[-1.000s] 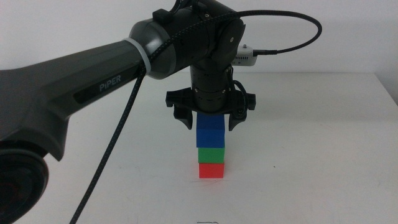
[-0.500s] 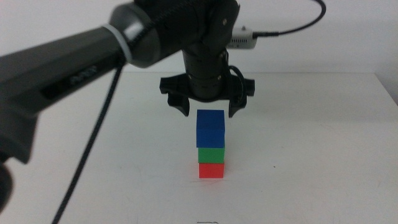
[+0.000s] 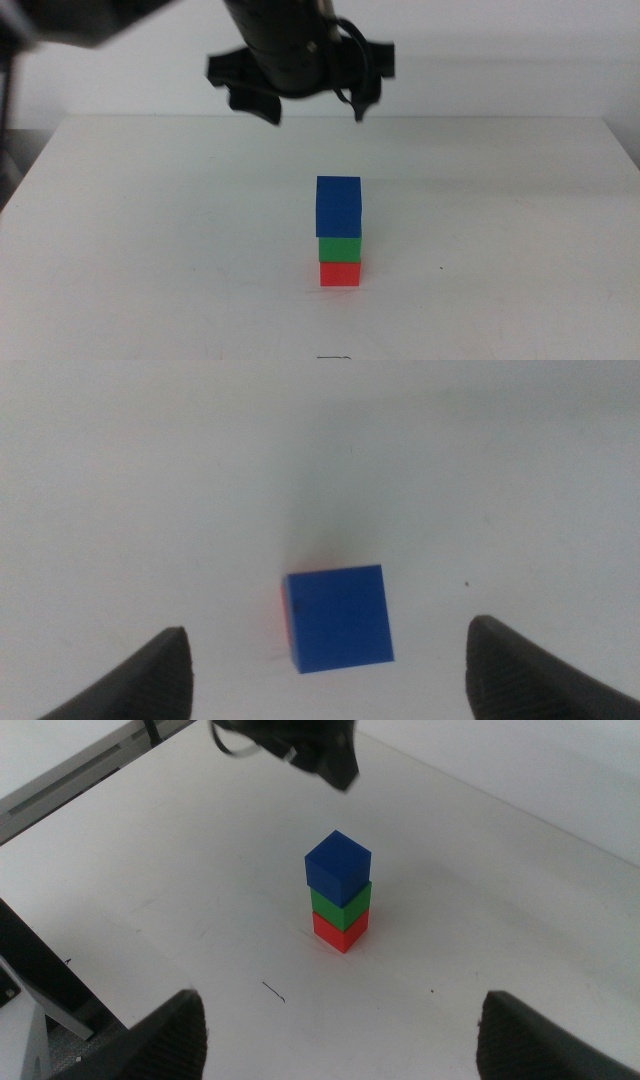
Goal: Stack red cubes first, then green, then blue cubes in a specific spot.
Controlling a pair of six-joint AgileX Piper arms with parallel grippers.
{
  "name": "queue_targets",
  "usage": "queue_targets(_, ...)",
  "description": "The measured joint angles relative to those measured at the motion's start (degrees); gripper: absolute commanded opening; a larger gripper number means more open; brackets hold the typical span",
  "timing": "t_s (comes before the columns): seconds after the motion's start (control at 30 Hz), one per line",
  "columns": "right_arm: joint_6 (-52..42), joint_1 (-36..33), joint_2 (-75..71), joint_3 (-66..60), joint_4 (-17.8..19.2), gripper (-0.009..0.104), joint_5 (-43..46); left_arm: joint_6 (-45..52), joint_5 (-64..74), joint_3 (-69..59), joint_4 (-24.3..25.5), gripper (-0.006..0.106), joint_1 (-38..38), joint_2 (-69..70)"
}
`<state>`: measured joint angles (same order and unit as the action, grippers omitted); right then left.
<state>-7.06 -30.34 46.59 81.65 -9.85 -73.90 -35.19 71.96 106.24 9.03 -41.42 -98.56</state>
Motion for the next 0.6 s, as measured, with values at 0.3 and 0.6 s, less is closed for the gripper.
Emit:
queue_targets(0.3, 0.00, 0.00, 0.00, 0.00, 0.05, 0.094, 0.00, 0.86, 0.20, 0.00, 6.30, 0.094, 0.00, 3.00)
queue_targets(0.6, 0.00, 0.00, 0.00, 0.00, 0.05, 0.094, 0.00, 7.52, 0.20, 0.00, 14.34, 0.094, 2.74, 9.63)
